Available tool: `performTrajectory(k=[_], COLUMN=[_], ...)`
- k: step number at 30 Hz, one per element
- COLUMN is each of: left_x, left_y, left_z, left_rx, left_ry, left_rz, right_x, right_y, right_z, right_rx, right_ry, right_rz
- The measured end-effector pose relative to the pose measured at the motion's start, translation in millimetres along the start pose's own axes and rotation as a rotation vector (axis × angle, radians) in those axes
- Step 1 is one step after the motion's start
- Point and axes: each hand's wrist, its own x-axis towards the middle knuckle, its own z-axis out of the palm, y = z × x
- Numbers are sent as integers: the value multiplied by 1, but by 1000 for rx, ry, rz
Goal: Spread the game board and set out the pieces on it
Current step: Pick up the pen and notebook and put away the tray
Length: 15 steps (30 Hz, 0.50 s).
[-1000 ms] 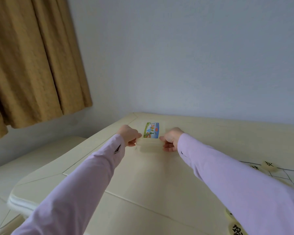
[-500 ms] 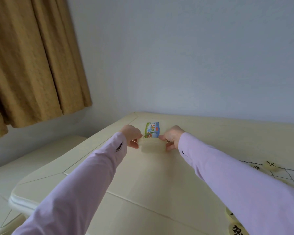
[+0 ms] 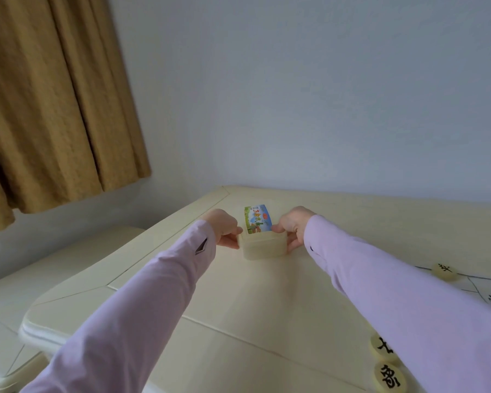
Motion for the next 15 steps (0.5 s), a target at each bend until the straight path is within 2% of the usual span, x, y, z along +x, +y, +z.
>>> performTrajectory(k=[4, 10, 12, 15], left_x=[-1, -1, -8, -16], left_y=[2, 10, 14, 19], left_z=[-1, 1, -1, -8], left_rx=[27, 197, 311, 568], left_ry=[-13, -94, -42, 130], left_rz=[17, 173, 216, 314], right_x=[3, 1, -1, -5], right_y=[5, 12, 13, 16], right_z=[-1, -5, -8, -13], right_rx=[-6, 20, -15, -34], right_ry=[5, 12, 5, -9], right_rz=[19, -3, 3, 19])
